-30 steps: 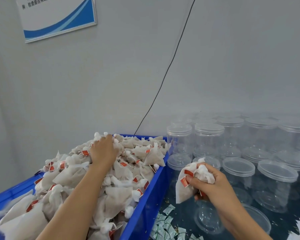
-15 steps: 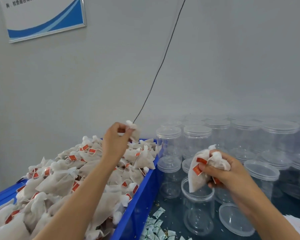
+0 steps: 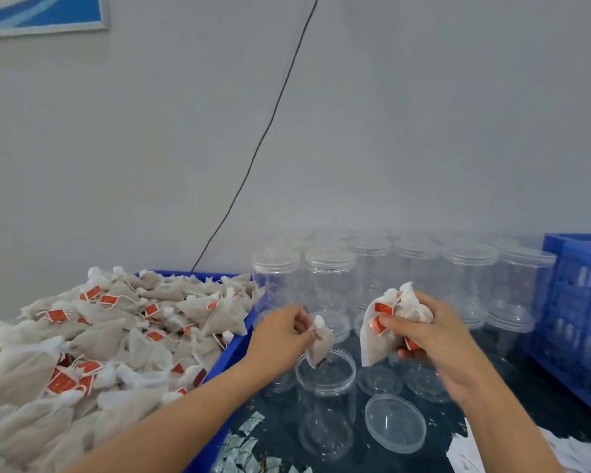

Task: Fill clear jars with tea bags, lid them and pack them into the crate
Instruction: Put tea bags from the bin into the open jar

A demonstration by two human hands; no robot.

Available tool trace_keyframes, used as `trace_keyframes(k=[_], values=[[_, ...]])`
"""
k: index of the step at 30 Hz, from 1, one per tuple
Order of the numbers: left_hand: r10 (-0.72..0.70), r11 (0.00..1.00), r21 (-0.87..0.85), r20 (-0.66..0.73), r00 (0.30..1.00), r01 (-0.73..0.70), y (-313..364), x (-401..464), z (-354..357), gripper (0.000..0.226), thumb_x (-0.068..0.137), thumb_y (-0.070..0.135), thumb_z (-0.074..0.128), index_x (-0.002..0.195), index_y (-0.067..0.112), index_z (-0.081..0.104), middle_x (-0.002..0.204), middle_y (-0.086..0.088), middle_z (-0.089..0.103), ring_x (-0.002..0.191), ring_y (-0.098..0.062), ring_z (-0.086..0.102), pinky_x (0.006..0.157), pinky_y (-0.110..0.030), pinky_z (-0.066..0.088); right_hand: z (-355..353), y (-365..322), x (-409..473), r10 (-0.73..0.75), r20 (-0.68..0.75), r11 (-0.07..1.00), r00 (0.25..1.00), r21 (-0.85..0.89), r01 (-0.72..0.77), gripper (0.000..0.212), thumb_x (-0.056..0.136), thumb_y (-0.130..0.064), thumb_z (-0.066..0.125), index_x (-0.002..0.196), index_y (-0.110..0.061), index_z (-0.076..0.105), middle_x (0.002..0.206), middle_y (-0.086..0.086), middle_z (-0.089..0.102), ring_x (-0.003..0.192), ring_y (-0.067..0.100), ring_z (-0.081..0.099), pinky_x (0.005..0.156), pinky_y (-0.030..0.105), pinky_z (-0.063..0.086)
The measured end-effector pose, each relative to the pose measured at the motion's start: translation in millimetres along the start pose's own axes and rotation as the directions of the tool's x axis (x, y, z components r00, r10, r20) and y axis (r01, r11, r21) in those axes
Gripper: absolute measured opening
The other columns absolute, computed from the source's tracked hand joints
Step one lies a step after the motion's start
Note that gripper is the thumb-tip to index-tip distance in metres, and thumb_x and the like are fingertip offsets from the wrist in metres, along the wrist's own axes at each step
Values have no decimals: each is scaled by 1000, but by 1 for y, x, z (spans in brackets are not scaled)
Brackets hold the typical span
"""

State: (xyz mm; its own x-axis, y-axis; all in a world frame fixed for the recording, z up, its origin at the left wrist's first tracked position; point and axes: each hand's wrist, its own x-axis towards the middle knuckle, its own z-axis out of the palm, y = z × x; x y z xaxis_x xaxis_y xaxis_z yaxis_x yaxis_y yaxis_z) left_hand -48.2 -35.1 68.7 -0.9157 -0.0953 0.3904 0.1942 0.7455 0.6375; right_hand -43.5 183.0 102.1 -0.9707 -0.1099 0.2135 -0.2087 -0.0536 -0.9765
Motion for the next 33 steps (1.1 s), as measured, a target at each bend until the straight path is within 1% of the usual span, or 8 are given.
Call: trace_keyframes(k=[8, 12, 15, 20, 23, 27, 30, 33], values=[[80, 994, -82, 187, 979, -65, -10, -15, 8, 24, 88, 14, 66, 108, 22, 56, 100, 8, 72, 89, -2, 64, 86, -25, 53, 8, 12, 6, 11, 16, 998, 1000, -56, -10, 40, 76, -5, 78, 112, -16, 65, 89, 3, 70, 66, 10, 66, 47, 21, 50], [152, 966, -220, 50, 987, -137, -5, -19, 8, 35, 93, -1, 50, 120, 21, 52, 109, 10, 67, 102, -2, 61, 88, -19, 49, 13, 14, 4, -48, 89, 993, 995, -101, 57, 26, 74, -8, 79, 92, -23, 68, 70, -9, 70, 57, 0, 64, 47, 22, 53], [133, 890, -438, -11, 991, -124, 5, -20, 6, 24, 99, 15, 49, 119, 26, 56, 108, 8, 66, 104, -2, 58, 92, -18, 47, 16, 14, 1, -110, 223, 979, 968, -144, 145, 20, 75, -8, 78, 87, -21, 68, 68, -8, 68, 58, 5, 61, 49, 24, 50], [148, 766, -642, 135, 980, -28, 15, -25, 6, 24, 97, 20, 50, 115, 16, 65, 112, -4, 69, 105, -13, 64, 91, -23, 51, 26, 16, -6, -124, 518, 961, 846, -149, 232, 18, 78, 2, 74, 90, -1, 62, 72, 1, 64, 64, 8, 59, 47, 20, 45], [115, 749, -662, 187, 976, 38, 12, -26, 7, 23, 96, 21, 52, 111, 11, 67, 108, -13, 69, 97, -20, 63, 90, -32, 50, 31, 17, -8, -91, 575, 958, 813, -172, 230, 16, 79, 3, 73, 85, -8, 62, 75, 4, 62, 66, 10, 57, 50, 19, 44], [75, 754, -657, 110, 991, 16, 7, -23, 9, 17, 91, 17, 60, 101, 9, 70, 95, -8, 72, 87, -16, 63, 82, -25, 51, 29, 19, -5, -66, 508, 956, 859, -214, 200, 18, 78, 4, 73, 82, -11, 63, 72, 1, 59, 65, 8, 55, 49, 21, 43], [43, 886, -461, -18, 999, -46, -1, -20, 12, 14, 89, 23, 66, 95, 14, 73, 90, -1, 70, 87, -16, 63, 83, -30, 52, 22, 19, 0, -109, 323, 960, 940, -210, 184, 18, 76, 1, 75, 84, -12, 65, 71, 0, 64, 63, 7, 58, 48, 22, 46], [16, 961, -278, 32, 999, -6, -9, -19, 13, 10, 88, 27, 68, 96, 22, 71, 82, 8, 69, 81, -9, 63, 77, -23, 52, 20, 21, 5, -110, 112, 992, 988, -50, 116, 22, 77, 2, 75, 83, -17, 66, 65, -5, 68, 55, 4, 61, 46, 19, 48]])
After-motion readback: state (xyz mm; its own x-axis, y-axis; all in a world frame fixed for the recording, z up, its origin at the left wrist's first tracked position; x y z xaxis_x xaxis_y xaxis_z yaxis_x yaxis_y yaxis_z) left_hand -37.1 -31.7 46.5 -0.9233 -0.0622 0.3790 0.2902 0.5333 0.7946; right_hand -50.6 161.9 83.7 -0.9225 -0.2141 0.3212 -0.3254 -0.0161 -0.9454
